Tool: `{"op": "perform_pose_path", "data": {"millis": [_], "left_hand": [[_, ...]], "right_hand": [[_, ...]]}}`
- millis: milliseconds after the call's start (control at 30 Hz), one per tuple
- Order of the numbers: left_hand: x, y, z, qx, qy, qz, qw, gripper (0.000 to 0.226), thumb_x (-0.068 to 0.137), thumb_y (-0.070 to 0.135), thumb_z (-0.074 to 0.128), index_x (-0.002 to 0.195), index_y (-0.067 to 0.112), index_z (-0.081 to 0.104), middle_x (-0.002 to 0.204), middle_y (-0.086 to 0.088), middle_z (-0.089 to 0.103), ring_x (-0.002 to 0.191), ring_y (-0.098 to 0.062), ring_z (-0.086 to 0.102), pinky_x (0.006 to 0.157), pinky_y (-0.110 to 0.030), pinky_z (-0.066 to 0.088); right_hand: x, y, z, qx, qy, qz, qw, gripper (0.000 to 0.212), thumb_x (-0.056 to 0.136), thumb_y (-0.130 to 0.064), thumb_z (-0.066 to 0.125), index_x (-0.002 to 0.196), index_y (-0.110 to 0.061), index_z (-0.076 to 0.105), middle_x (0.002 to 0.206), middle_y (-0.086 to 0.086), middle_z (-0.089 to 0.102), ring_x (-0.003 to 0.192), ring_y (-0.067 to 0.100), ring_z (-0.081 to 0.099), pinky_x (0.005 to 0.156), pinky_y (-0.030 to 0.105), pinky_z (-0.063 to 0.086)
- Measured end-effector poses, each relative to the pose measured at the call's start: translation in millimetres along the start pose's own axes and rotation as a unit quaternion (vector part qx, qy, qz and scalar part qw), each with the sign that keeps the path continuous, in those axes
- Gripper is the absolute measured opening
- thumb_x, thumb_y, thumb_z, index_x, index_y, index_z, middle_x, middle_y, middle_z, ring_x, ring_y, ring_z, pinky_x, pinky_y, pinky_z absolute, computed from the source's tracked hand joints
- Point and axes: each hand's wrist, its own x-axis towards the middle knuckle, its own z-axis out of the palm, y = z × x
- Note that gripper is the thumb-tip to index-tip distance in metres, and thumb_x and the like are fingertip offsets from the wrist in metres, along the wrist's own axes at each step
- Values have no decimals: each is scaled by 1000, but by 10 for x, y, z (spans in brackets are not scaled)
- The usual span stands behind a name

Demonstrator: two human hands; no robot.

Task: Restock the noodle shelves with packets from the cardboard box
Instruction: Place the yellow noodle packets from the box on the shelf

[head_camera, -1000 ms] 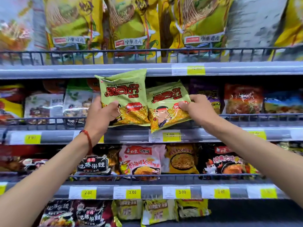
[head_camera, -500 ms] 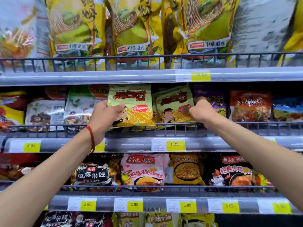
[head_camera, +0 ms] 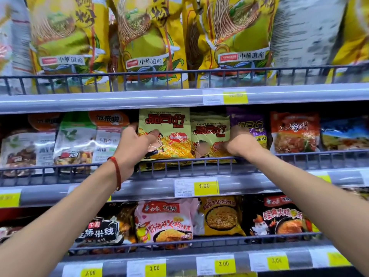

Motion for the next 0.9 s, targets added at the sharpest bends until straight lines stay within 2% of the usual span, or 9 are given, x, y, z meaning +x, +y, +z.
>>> {"op": "perform_pose_path", "data": {"millis": [300, 400, 500, 533, 600, 667, 733, 800, 900], "left_hand": [[46, 107, 463, -30, -52, -44, 997, 75, 89, 30, 72, 146, 1, 34, 146, -13, 47, 133, -29, 44, 114, -47, 30], [21, 179, 712, -29, -66, -72, 995, 66, 96, 16, 63, 149, -1, 27, 132, -7, 55, 113, -18, 53, 115, -42, 25], [76, 190, 914, -29, -61, -100, 993, 50, 95, 8, 59, 140, 1, 40, 139, -13, 51, 128, -27, 46, 115, -44, 29], [89, 192, 978, -30, -62, -107, 992, 43, 92, 7, 60, 133, 1, 47, 134, -15, 56, 126, -29, 50, 111, -43, 35], [80, 191, 1100, -19, -63, -107, 992, 30, 90, 7, 64, 118, 2, 57, 109, -13, 68, 102, -24, 63, 88, -31, 46], [60, 175, 1186, 24, -61, -91, 994, 21, 91, 10, 67, 110, 2, 62, 86, -6, 70, 69, -15, 63, 60, -23, 43], [52, 167, 1213, 55, -52, -77, 994, 16, 92, 6, 65, 107, 0, 65, 74, -2, 68, 49, -7, 59, 46, -18, 40], [23, 178, 1193, 95, -57, -63, 992, 9, 91, 6, 67, 99, 3, 67, 76, -5, 67, 44, -7, 56, 45, -16, 40], [-10, 183, 1162, 203, -76, -39, 975, 26, 81, 35, 80, 87, 14, 65, 81, -6, 66, 68, -18, 59, 64, -24, 45]], "right_hand": [[-79, 75, -130, -9, -49, -16, 999, 57, 88, -49, 70, 119, -2, 57, 111, 13, 65, 98, 29, 62, 73, 27, 42], [-174, 209, -259, -17, -4, -32, 999, 26, 95, -27, 59, 110, -5, 60, 111, 16, 66, 93, 29, 57, 74, 26, 40], [-369, 395, -381, 1, 77, -58, 995, 15, 89, -18, 52, 96, -8, 61, 98, 11, 63, 90, 32, 58, 78, 33, 50], [-430, 448, -405, 10, 105, -83, 991, 17, 88, -19, 52, 94, -12, 66, 94, 8, 67, 85, 30, 60, 76, 33, 51], [-572, 527, -454, 26, 142, -149, 978, 20, 89, -22, 53, 92, -19, 72, 89, -1, 71, 81, 18, 63, 73, 28, 49], [-710, 590, -493, 34, 154, -209, 965, 17, 92, -24, 55, 89, -21, 71, 85, -7, 70, 78, 10, 62, 73, 29, 50], [-828, 645, -507, 32, 156, -248, 956, 16, 93, -25, 55, 87, -22, 69, 86, -9, 69, 78, 9, 62, 74, 31, 51], [-906, 682, -491, 16, 155, -273, 949, 14, 92, -26, 55, 87, -22, 67, 87, -8, 68, 80, 11, 61, 76, 34, 51], [-950, 713, -440, 18, 151, -291, 945, 12, 90, -26, 55, 85, -21, 65, 85, -6, 66, 79, 14, 60, 75, 37, 51]]}}
